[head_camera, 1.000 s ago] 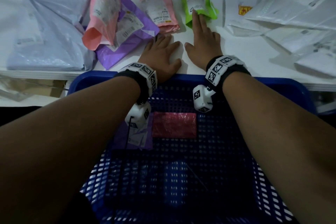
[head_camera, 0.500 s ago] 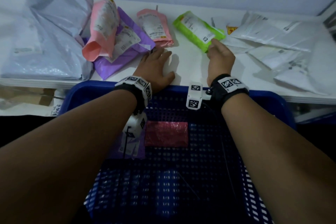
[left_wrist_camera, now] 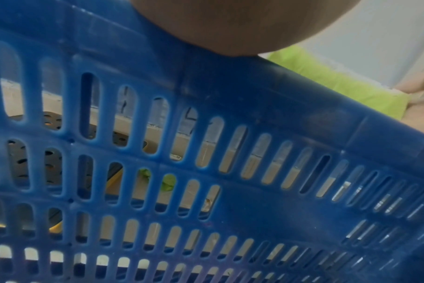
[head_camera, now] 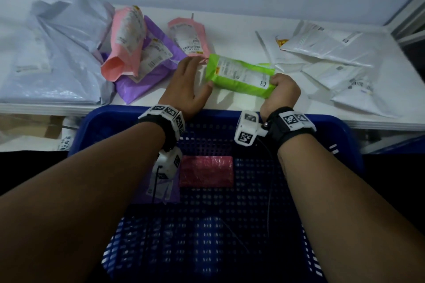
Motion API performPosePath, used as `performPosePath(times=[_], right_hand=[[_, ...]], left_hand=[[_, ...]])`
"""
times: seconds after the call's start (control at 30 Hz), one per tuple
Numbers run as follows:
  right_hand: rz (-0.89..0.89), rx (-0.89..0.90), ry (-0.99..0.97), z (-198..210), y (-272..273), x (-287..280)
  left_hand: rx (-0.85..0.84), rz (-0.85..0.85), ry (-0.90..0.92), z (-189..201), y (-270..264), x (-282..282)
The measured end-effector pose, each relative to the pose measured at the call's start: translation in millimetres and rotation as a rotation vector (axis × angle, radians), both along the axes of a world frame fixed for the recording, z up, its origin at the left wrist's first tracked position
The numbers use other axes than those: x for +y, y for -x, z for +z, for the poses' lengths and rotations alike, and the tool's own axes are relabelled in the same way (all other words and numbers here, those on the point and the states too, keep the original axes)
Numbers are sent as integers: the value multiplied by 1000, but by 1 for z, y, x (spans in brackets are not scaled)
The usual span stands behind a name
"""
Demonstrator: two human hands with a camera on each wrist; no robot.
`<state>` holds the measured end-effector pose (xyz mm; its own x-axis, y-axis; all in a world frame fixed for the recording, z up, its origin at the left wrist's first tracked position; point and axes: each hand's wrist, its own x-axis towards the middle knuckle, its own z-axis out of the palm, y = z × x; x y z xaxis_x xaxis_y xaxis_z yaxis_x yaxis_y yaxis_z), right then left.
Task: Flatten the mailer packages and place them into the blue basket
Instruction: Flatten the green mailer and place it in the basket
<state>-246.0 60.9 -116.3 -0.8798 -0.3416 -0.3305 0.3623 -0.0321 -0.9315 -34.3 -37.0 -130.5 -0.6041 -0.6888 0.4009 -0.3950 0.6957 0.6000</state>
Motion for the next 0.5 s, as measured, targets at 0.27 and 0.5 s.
performPosePath(times=[0.27,0.5], right_hand=[[264,226,-37,3,-19,-3],[266,209,-18,1,-20,-4]], left_hand=[[-7,52,-17,0,-2,2],[-33,91,-23,0,-1,3]])
